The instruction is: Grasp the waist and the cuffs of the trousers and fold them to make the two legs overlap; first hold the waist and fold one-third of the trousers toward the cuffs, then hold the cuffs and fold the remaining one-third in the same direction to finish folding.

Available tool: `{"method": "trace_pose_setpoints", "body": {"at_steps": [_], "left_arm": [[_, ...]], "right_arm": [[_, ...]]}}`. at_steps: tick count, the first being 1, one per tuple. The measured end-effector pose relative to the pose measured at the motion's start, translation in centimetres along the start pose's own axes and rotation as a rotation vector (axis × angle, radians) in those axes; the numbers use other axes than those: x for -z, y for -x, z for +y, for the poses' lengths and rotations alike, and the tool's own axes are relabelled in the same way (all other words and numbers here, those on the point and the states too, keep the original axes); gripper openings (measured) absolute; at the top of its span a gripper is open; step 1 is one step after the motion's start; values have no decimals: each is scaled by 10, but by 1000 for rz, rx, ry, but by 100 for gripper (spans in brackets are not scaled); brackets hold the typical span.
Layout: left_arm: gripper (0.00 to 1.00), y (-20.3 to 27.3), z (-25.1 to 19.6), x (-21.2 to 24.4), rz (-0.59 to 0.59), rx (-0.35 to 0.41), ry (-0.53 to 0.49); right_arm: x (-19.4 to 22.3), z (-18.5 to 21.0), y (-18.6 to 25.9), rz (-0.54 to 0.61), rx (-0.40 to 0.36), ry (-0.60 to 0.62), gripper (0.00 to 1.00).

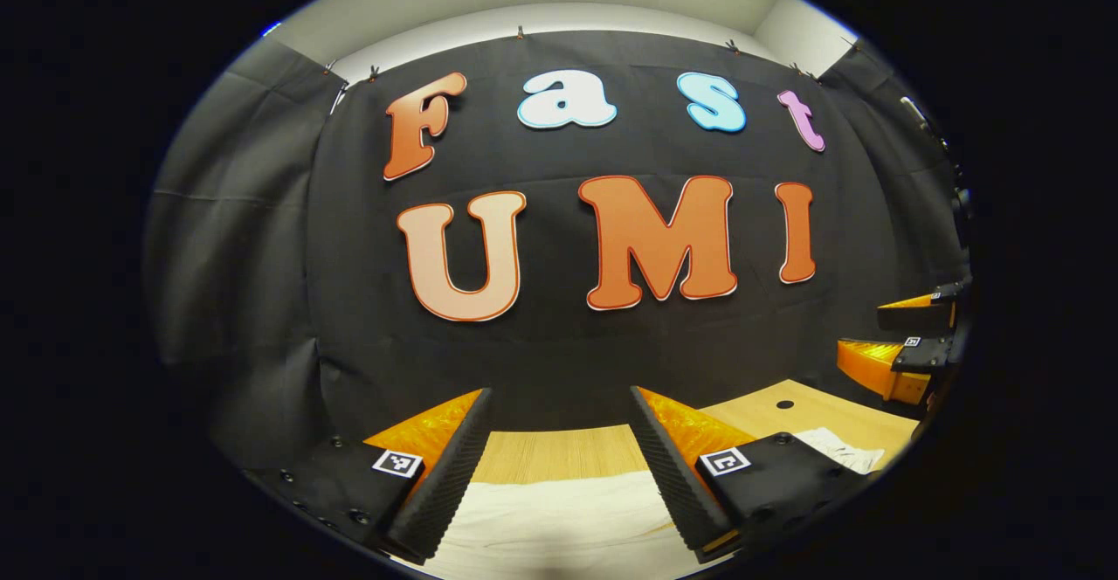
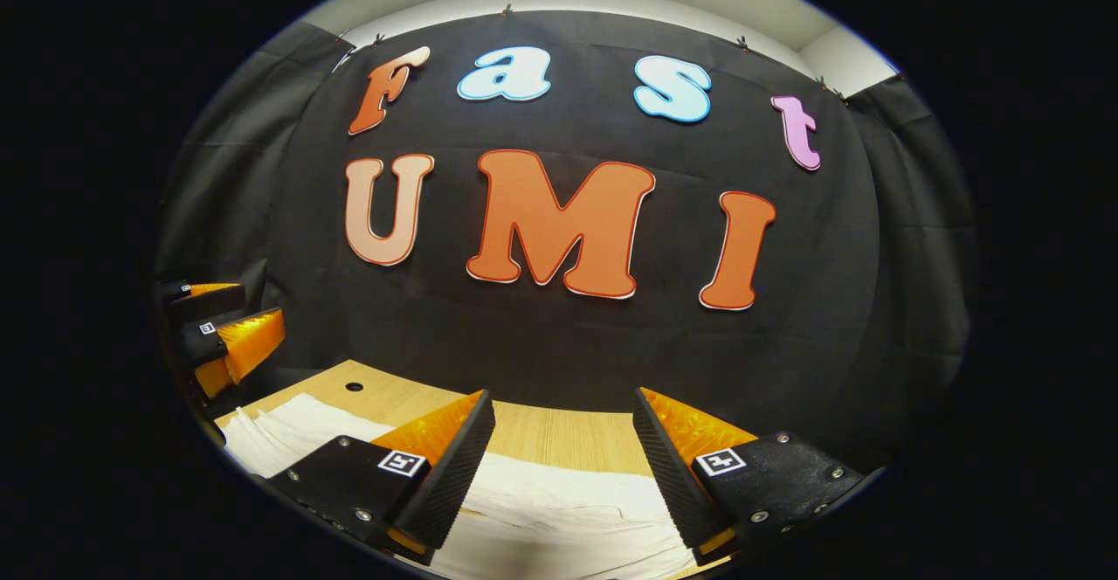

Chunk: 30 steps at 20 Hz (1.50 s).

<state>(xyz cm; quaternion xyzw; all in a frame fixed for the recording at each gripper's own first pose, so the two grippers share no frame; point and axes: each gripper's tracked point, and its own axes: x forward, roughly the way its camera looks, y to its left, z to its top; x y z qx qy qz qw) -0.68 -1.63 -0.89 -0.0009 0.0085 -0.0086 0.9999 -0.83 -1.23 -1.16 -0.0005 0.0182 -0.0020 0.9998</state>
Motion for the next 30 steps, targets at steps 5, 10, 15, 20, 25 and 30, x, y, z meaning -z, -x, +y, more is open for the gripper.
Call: {"method": "trace_pose_setpoints", "body": {"at_steps": [5, 10, 15, 20, 25, 30], "left_arm": [[100, 0, 0, 10, 23, -18, -6], [100, 2, 19, 33, 94, -67, 48], [100, 8, 52, 69, 198, -109, 132], [99, 28, 95, 126, 348, -185, 223], [97, 49, 128, 192, 509, -260, 337], [97, 64, 154, 249, 634, -331, 483]], "right_arm": [[14, -12, 0, 31, 11, 2, 96], [32, -30, -2, 85, 37, -25, 96], [41, -55, -5, 117, 98, -21, 96], [68, -70, -2, 215, 131, -61, 96], [99, -77, 2, 326, 146, -108, 96], [139, -77, 7, 492, 136, -169, 97]]}}
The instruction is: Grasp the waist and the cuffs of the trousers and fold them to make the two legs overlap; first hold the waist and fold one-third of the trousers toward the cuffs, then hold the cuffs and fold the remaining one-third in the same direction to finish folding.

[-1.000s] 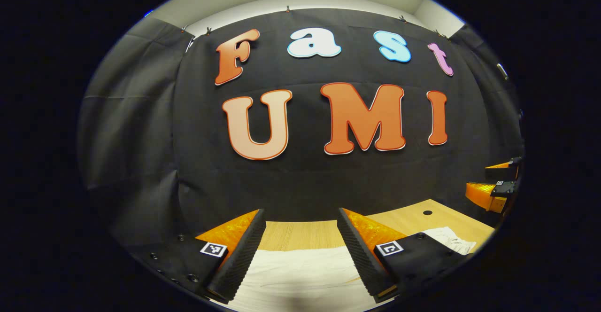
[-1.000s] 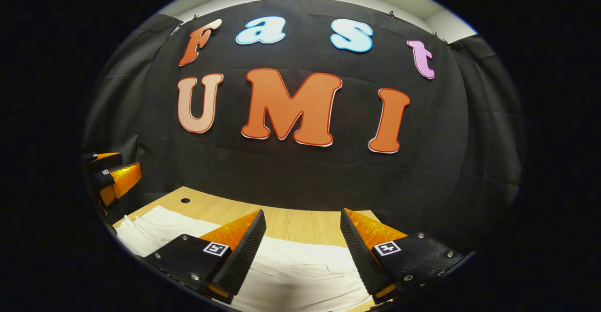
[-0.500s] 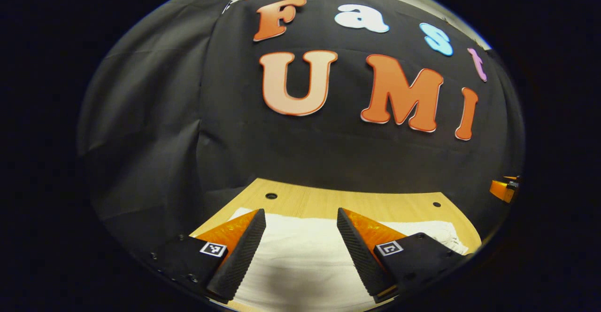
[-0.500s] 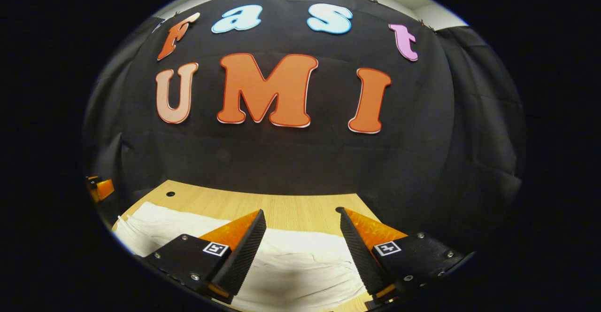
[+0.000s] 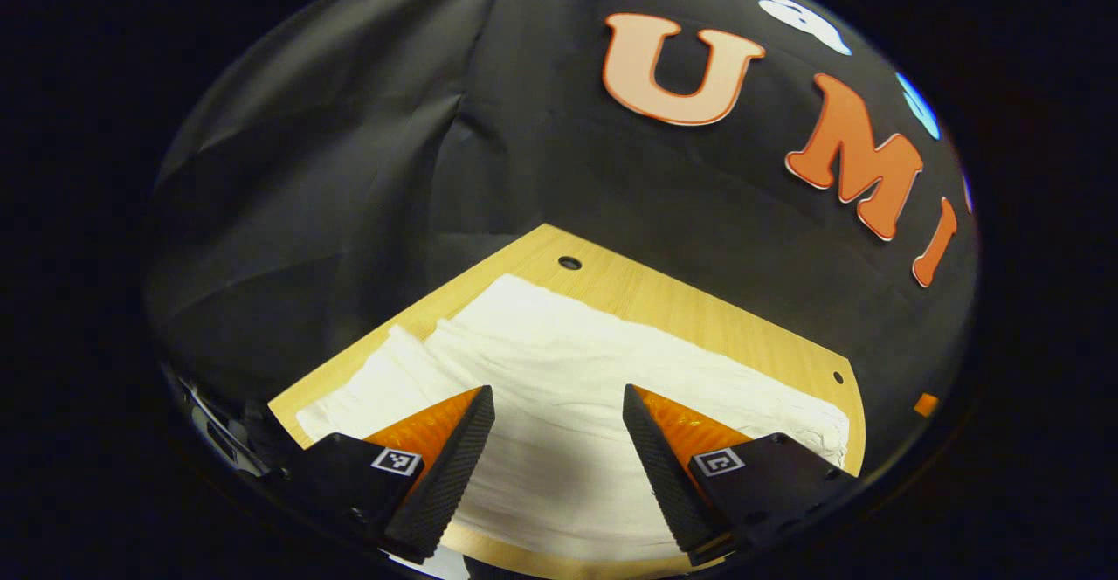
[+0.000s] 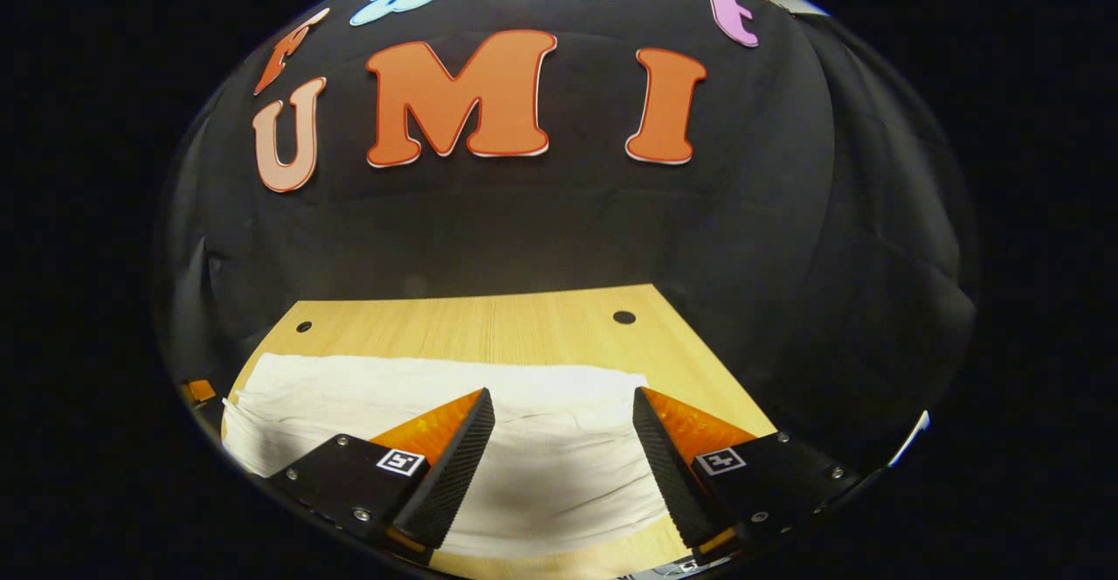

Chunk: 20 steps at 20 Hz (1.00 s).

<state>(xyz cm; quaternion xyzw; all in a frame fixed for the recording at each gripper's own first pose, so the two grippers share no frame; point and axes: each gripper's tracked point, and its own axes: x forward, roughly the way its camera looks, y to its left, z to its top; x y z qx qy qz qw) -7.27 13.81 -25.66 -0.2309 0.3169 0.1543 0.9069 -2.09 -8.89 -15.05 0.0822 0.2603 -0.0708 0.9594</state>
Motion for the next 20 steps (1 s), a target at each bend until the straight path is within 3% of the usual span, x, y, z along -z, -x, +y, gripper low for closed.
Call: {"method": "trace_pose_setpoints", "body": {"at_steps": [9, 13, 15, 20], "left_arm": [[99, -16, 84, 66, 250, -96, 313], [99, -12, 118, 77, 290, -146, 437], [96, -12, 128, 81, 314, -155, 482], [99, -10, 149, 94, 346, -165, 626]], "right_arm": [[85, -28, -27, 297, -15, -349, 94], [117, -47, -33, 409, -6, -487, 92], [136, -57, -34, 460, 5, -559, 92], [168, -75, -40, 535, 37, -736, 91]]}}
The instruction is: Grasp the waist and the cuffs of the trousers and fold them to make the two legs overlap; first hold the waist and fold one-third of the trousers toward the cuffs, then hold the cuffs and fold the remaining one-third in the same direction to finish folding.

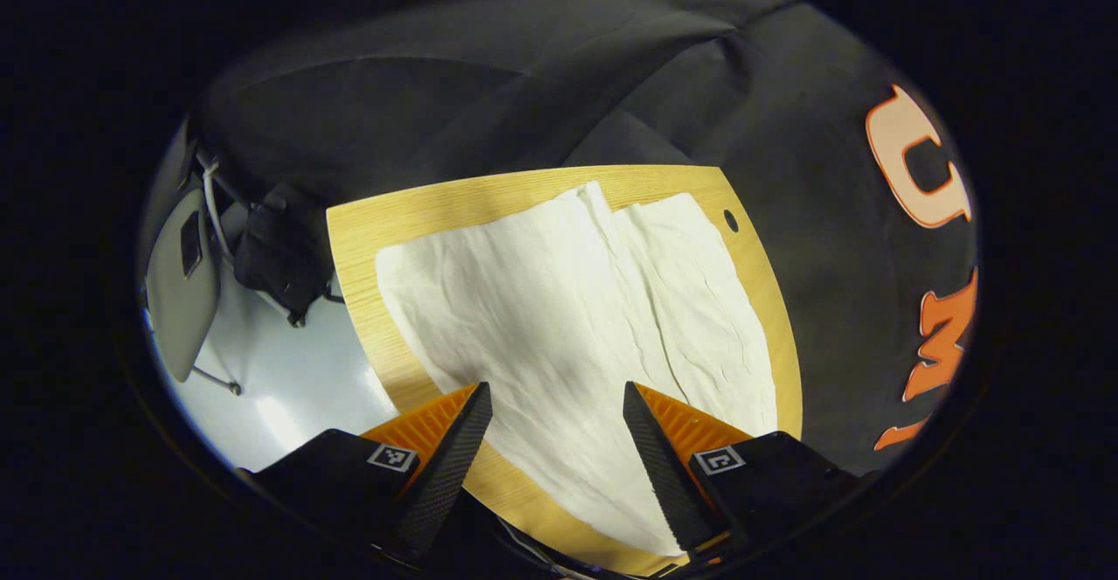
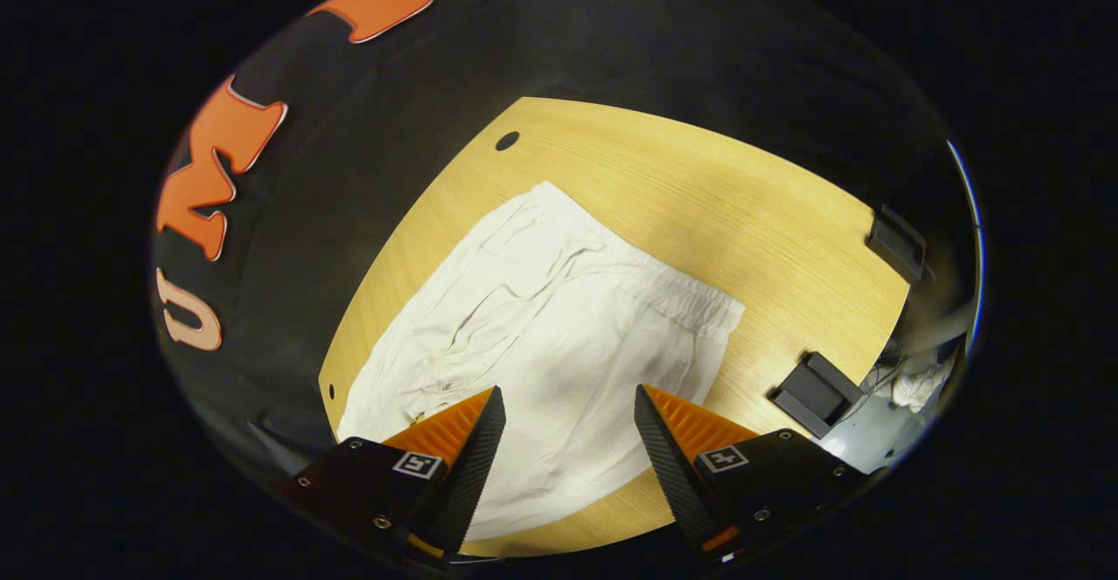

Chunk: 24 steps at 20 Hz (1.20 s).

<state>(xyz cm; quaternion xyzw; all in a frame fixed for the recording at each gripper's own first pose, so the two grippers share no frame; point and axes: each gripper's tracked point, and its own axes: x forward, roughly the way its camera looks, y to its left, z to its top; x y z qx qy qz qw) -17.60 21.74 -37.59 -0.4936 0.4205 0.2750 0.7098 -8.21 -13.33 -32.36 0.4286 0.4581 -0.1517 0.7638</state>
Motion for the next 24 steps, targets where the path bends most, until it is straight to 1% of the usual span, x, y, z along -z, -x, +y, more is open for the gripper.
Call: {"method": "trace_pose_setpoints", "body": {"at_steps": [3, 6, 10, 12, 13, 14, 15, 17, 19, 22, 23, 24], "left_arm": [[100, -1, 21, -9, -1, -15, 34], [99, -2, 39, -12, 15, -20, 110], [99, -8, 54, -14, 23, -9, 143], [100, -14, 56, -20, 15, 24, 166], [95, -18, 58, -21, 23, 22, 171], [100, -20, 62, -20, 32, 15, 174], [99, -22, 57, -27, 17, 34, 183], [94, -28, 52, -32, 5, 67, 203], [95, -36, 45, -38, 1, 106, 219], [91, -45, 31, -45, 1, 173, 233], [87, -47, 27, -47, 2, 192, 234], [85, -49, 24, -49, 3, 212, 231]], "right_arm": [[7, -16, -10, 32, 29, -31, 91], [14, -19, -15, 55, 30, -49, 91], [20, -27, -17, 65, 51, -53, 91], [22, -29, -16, 63, 60, -50, 91], [23, -30, -16, 63, 63, -50, 91], [24, -29, -16, 61, 66, -53, 91], [24, -29, -15, 57, 67, -64, 91], [28, -28, -16, 49, 60, -105, 91], [34, -29, -16, 52, 59, -130, 91], [40, -34, -15, 40, 73, -141, 91], [41, -35, -14, 32, 75, -148, 91], [42, -36, -13, 27, 75, -155, 91]]}}
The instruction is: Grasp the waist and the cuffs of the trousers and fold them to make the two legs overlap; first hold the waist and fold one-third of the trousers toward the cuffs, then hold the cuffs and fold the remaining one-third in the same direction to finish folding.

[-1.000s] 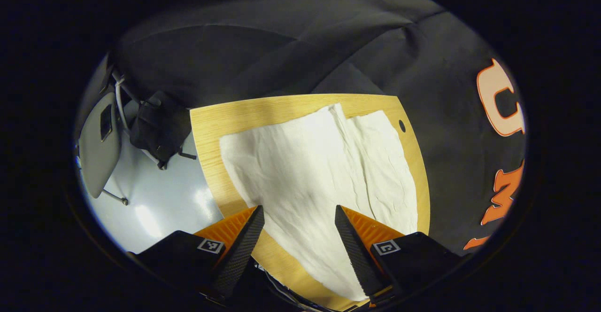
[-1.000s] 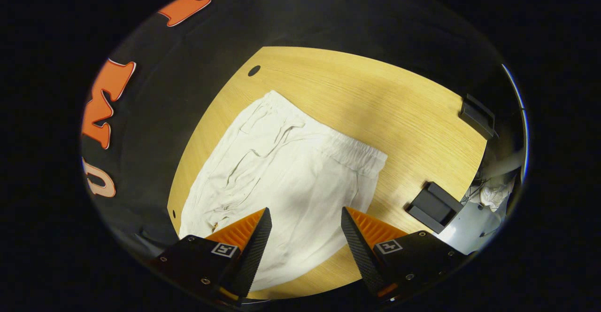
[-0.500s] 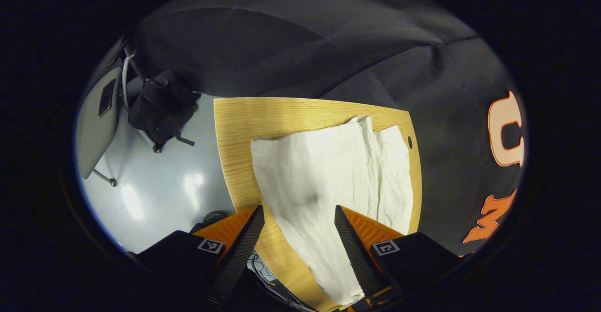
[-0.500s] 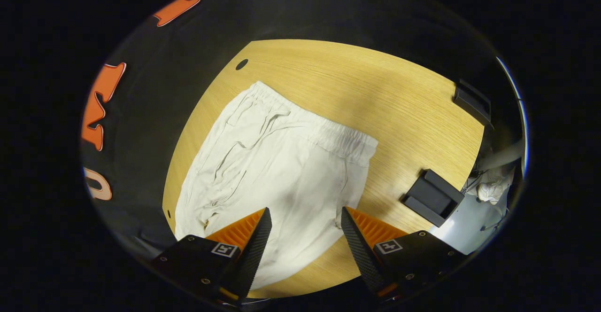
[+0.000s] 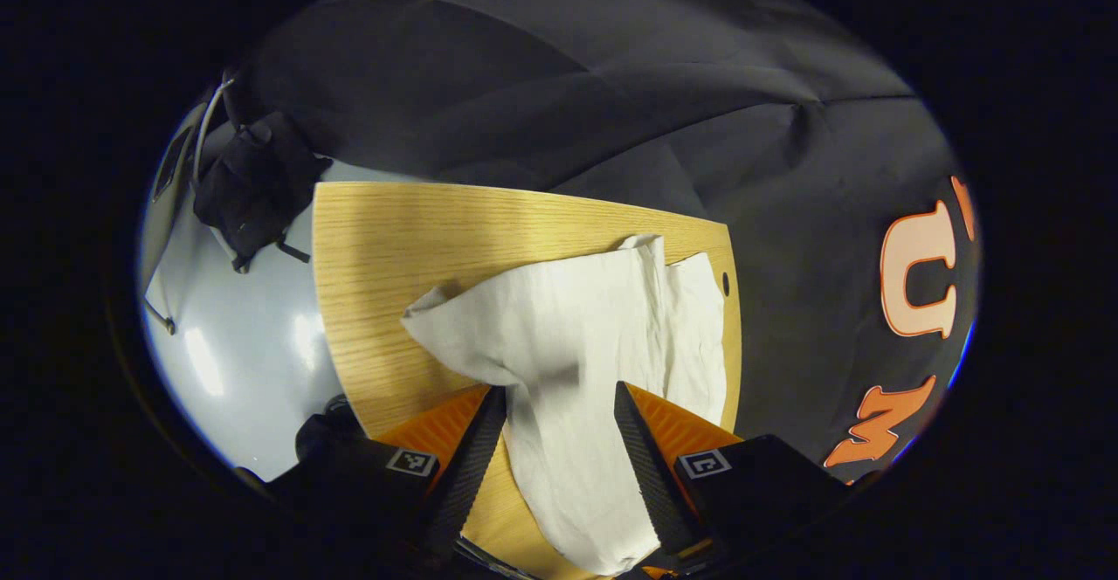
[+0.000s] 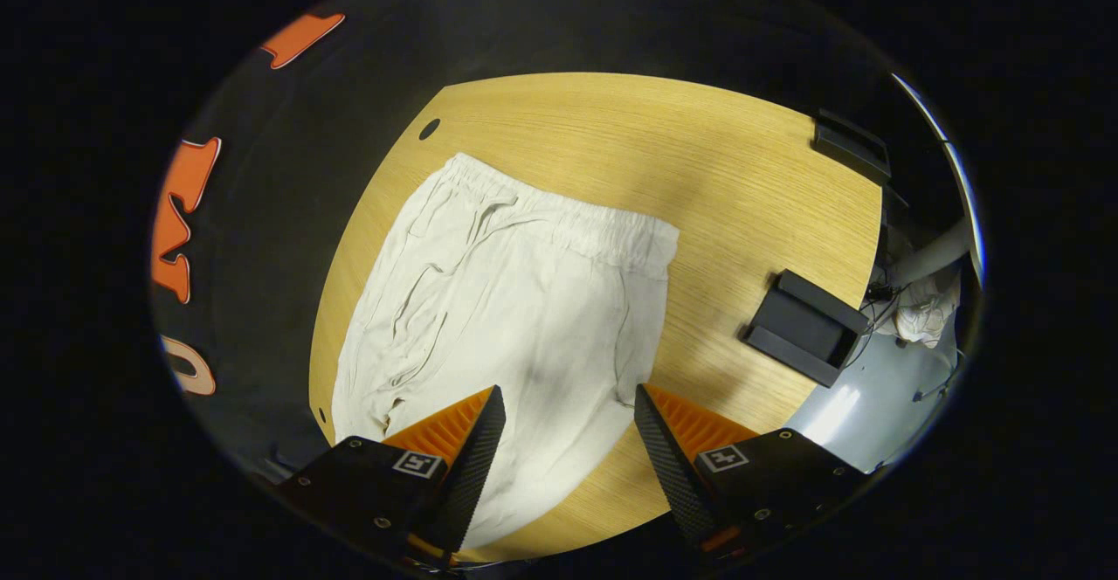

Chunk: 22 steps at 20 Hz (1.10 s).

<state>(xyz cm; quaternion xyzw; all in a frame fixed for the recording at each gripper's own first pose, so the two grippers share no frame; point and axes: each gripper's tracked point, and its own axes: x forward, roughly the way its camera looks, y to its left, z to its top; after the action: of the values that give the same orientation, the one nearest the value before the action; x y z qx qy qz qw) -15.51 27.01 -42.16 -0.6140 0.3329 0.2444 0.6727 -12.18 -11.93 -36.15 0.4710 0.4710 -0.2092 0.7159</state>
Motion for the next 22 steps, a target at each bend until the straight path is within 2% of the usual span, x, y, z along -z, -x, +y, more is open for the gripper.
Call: {"method": "trace_pose_setpoints", "body": {"at_steps": [2, 4, 7, 12, 13, 15, 16, 17, 18, 19, 20, 22], "left_arm": [[85, -6, -6, 1, 19, 29, -14], [86, -7, -8, 2, 39, 22, -45], [76, -10, -13, 3, 35, -6, -82], [73, -13, -13, 8, -12, -98, -166], [75, -15, -14, 9, -14, -123, -177], [64, -13, -12, 7, -18, -165, -195], [55, -13, -11, 4, -17, -185, -198], [57, -12, -9, 1, -15, -210, -195], [46, -14, -5, -1, -17, -235, -198], [39, -14, -2, 0, -13, -260, -223], [22, -17, 0, 3, -9, -276, -253], [15, -18, 3, 4, 8, -304, -317]], "right_arm": [[-6, -7, 3, -29, 8, -12, 91], [-15, -19, 5, -49, 27, -20, 91], [-33, -30, -2, -62, 25, -45, 91], [-53, -30, -31, -14, -3, -56, 91], [-56, -27, -36, -5, -14, -56, 91], [-54, -21, -43, 36, -24, -40, 91], [-57, -20, -46, 39, -26, -34, 91], [-58, -20, -48, 49, -25, -30, 88], [-57, -20, -49, 53, -23, -34, 87], [-58, -20, -50, 55, -14, -42, 81], [-57, -22, -53, 58, 3, -44, 77], [-56, -27, -59, 71, 33, -41, 56]]}}
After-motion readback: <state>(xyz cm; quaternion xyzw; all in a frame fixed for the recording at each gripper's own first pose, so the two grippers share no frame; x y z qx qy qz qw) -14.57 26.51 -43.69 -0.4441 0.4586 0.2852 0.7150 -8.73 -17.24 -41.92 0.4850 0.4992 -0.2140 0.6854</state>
